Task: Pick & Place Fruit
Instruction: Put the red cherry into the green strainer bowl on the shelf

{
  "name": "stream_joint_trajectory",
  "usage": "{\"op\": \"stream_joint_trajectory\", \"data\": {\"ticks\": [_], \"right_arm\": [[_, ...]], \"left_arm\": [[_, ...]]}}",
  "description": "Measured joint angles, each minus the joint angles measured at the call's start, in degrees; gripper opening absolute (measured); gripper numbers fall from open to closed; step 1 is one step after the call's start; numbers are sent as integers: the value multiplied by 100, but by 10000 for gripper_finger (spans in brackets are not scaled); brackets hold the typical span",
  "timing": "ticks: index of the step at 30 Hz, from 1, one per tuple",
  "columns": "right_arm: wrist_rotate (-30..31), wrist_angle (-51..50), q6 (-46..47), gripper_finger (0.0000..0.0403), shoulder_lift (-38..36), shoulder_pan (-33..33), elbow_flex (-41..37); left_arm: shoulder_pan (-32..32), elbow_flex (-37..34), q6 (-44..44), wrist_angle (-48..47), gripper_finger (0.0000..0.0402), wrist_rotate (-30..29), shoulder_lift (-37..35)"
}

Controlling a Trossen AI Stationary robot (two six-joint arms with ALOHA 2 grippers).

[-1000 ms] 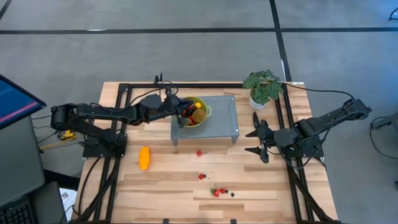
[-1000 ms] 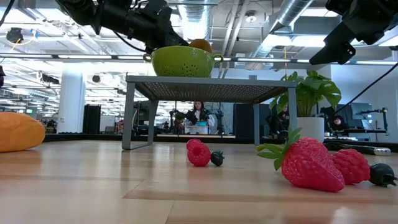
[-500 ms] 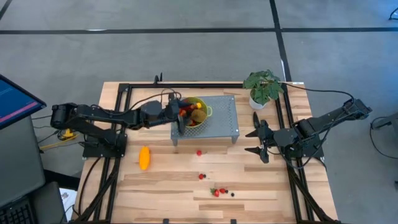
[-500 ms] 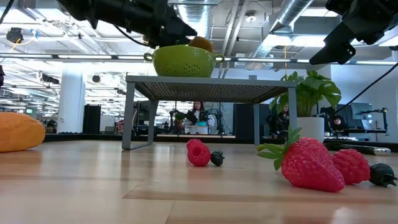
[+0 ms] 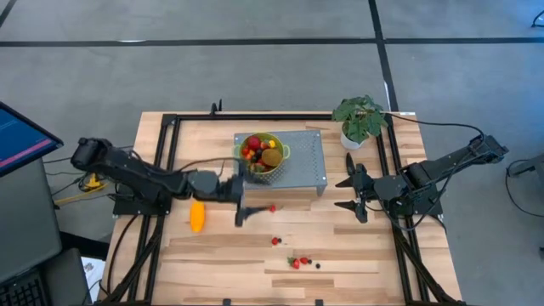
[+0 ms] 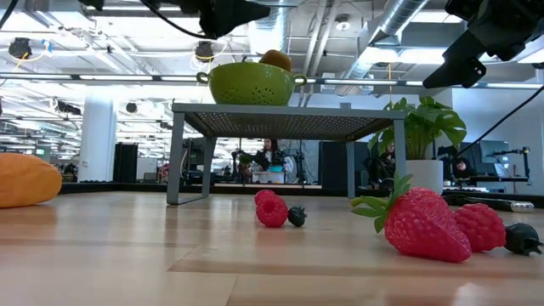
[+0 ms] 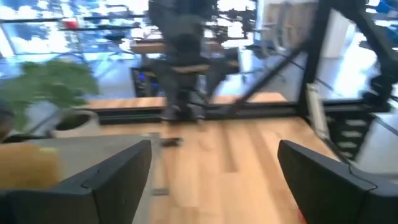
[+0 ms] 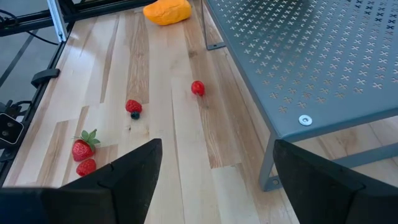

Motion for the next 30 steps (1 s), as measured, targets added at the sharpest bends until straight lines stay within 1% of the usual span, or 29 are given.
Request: {"op": "stream_joint_trajectory", "data": {"ticks": [6, 11, 15, 21, 23, 28, 30], "right_arm": [[-2, -2, 0, 301, -2, -2, 2], [0, -1, 0, 301, -1, -1, 1], [-1, -1, 2, 301, -2, -2, 1], [0, 0, 2, 301, 0, -2, 2], [0, 0, 2, 301, -2, 0, 2], [-1, 0, 2, 301, 0, -2, 2], [-2, -2, 0, 302, 0, -2, 0]], "left_arm": [[-596, 2, 2, 13, 336, 0, 565], [-796, 2, 15, 8, 337, 0, 1205], [-759, 1, 17, 37, 333, -38, 1624], [-484, 0, -2, 107, 328, -275, 2036], [-396, 2, -97, 106, 328, -399, 2157], [-170, 2, -464, 196, 327, -452, 2514], [-127, 2, -476, 234, 327, -452, 2668]]}}
